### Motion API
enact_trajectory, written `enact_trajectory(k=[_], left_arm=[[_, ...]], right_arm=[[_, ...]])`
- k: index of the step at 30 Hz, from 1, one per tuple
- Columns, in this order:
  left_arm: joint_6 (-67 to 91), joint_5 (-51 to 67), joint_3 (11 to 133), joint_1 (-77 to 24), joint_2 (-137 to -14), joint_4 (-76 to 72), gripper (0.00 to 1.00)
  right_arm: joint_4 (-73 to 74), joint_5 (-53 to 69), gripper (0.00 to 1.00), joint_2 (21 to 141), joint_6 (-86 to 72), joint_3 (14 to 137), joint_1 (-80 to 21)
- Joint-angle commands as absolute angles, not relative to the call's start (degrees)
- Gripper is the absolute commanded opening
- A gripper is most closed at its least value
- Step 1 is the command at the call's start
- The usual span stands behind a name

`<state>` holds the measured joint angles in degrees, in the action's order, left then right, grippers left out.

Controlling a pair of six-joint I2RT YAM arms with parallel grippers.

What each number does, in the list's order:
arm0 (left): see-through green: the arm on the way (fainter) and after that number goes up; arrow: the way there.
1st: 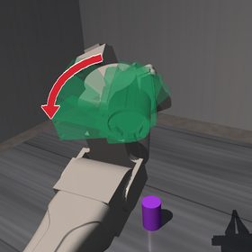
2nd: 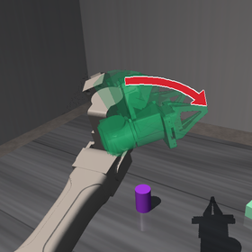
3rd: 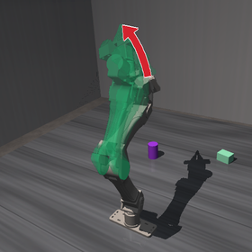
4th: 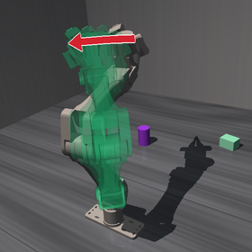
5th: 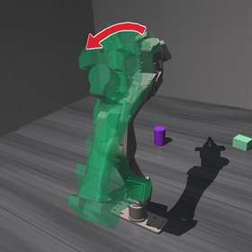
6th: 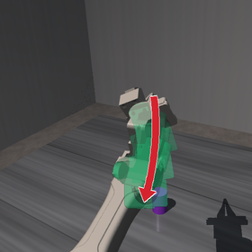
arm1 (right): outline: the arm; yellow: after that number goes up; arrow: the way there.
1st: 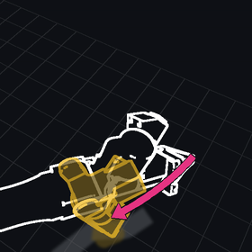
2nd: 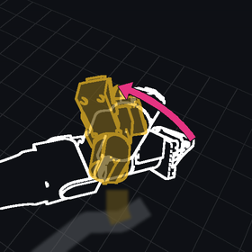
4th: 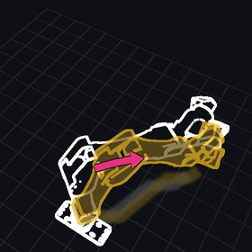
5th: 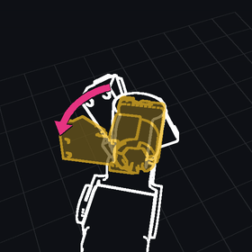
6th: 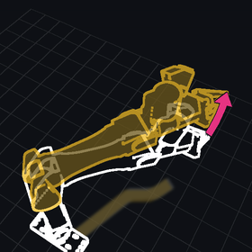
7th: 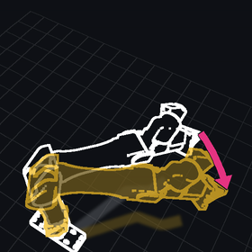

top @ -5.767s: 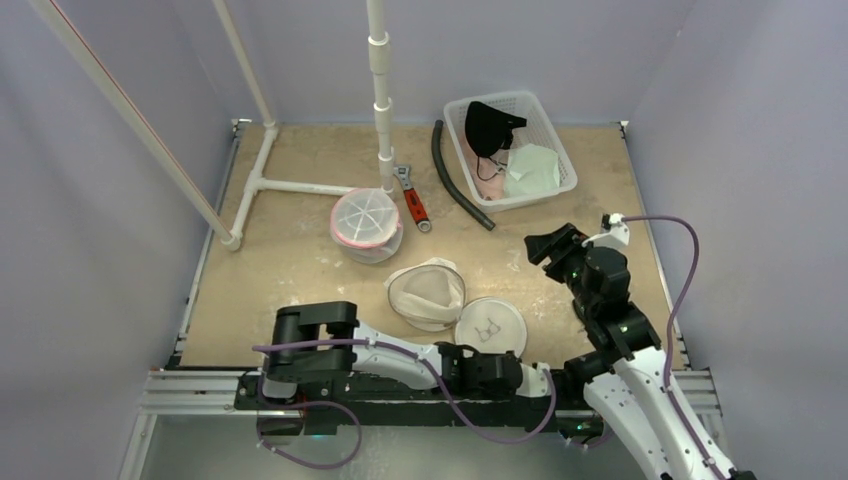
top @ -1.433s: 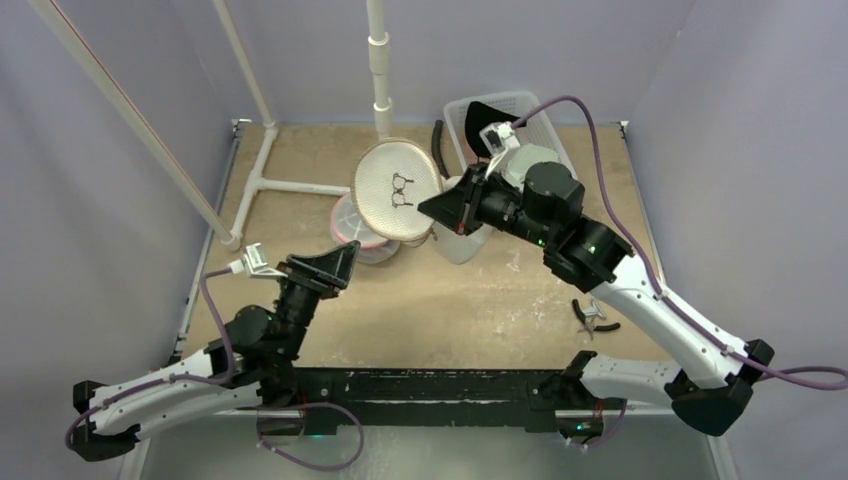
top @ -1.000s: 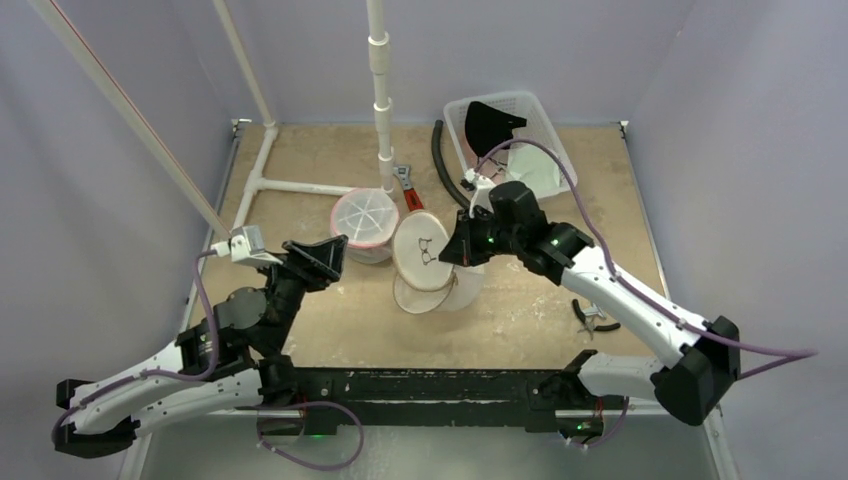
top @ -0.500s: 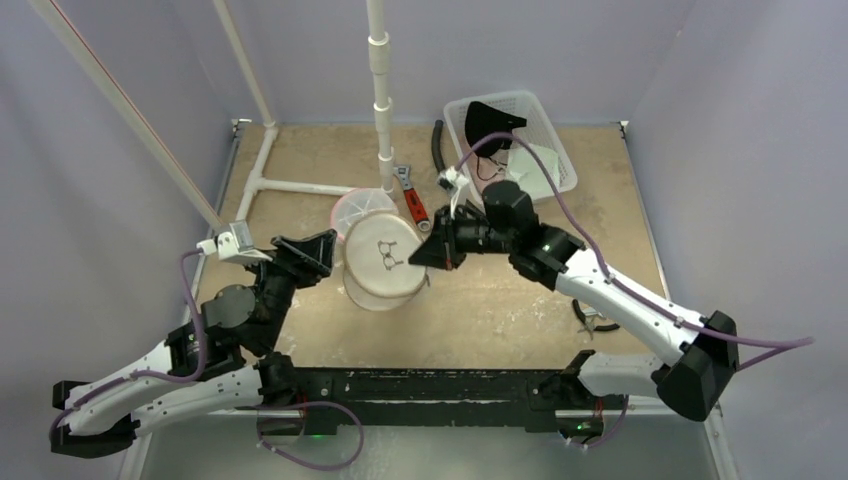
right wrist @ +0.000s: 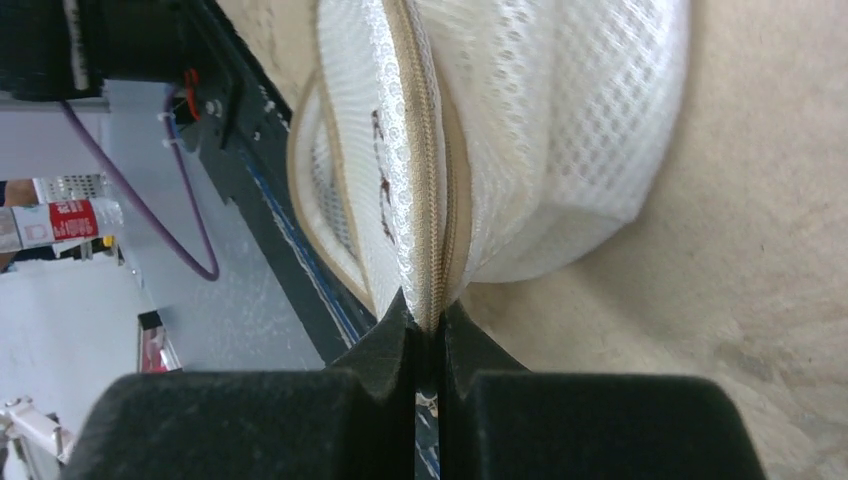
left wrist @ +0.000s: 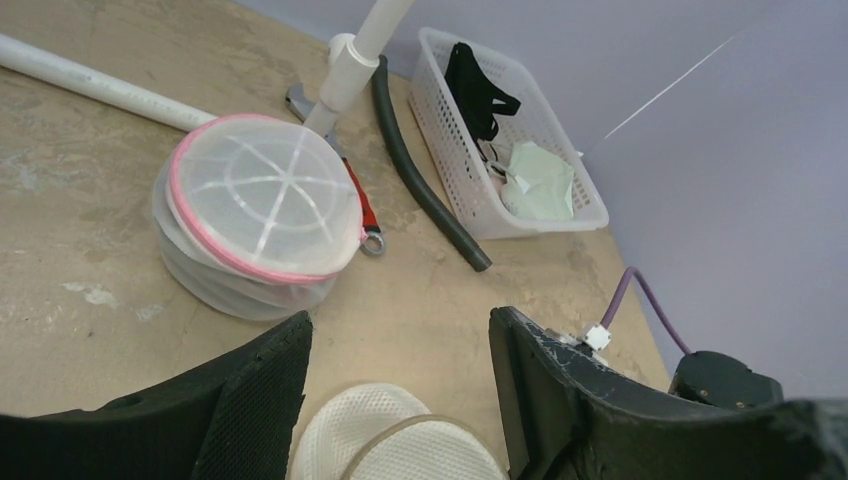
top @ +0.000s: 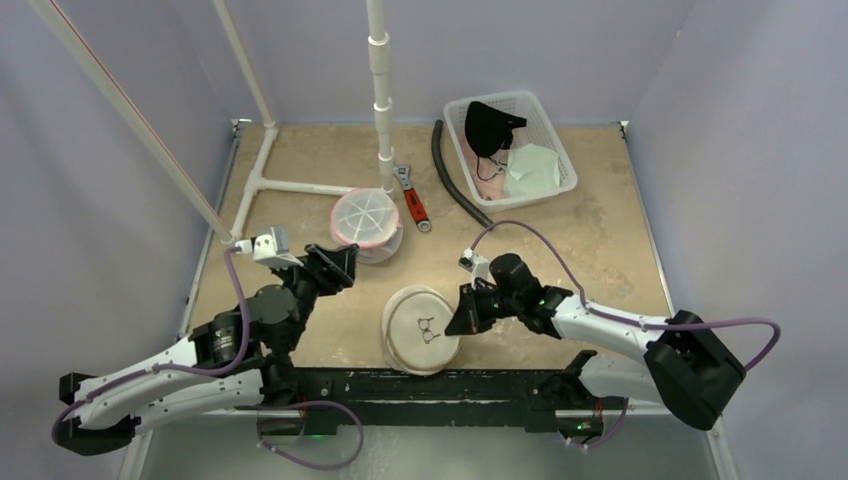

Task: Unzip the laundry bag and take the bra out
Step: Close the laundry bag at the center of the board, then move the laundry bag to the center of the board.

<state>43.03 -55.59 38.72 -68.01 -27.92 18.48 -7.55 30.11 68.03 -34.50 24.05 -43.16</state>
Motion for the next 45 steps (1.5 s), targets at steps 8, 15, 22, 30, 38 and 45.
enact_trajectory(k=[8,15,22,30,38,45], left_arm=[[48.1,-48.8,35.1,-68.2,-31.5,19.8,0.64],[49.2,-46.9,33.5,-68.2,-31.7,21.5,0.64],[47.5,-30.8,27.5,-68.2,-37.1,9.3,0.57],[47.6,-20.5,25.7,-68.1,-53.8,-2.1,0.37],[52.1,-25.9,22.6,-68.0,-62.8,-4.0,0.27],[56.1,-29.8,21.3,-67.4,-68.0,-3.9,0.26]], right_arm=[[-4.5,24.2,0.64,65.0,-32.1,30.0,-43.1],[7.6,8.8,0.68,58.2,-30.2,35.3,-43.2],[-6.2,13.1,0.58,57.5,-35.8,24.3,-43.1],[-15.6,9.6,0.5,62.0,-41.0,21.2,-43.2],[-12.8,9.1,0.65,57.7,-43.4,18.6,-43.1],[-17.3,15.0,0.65,60.5,-44.6,15.4,-43.2]])
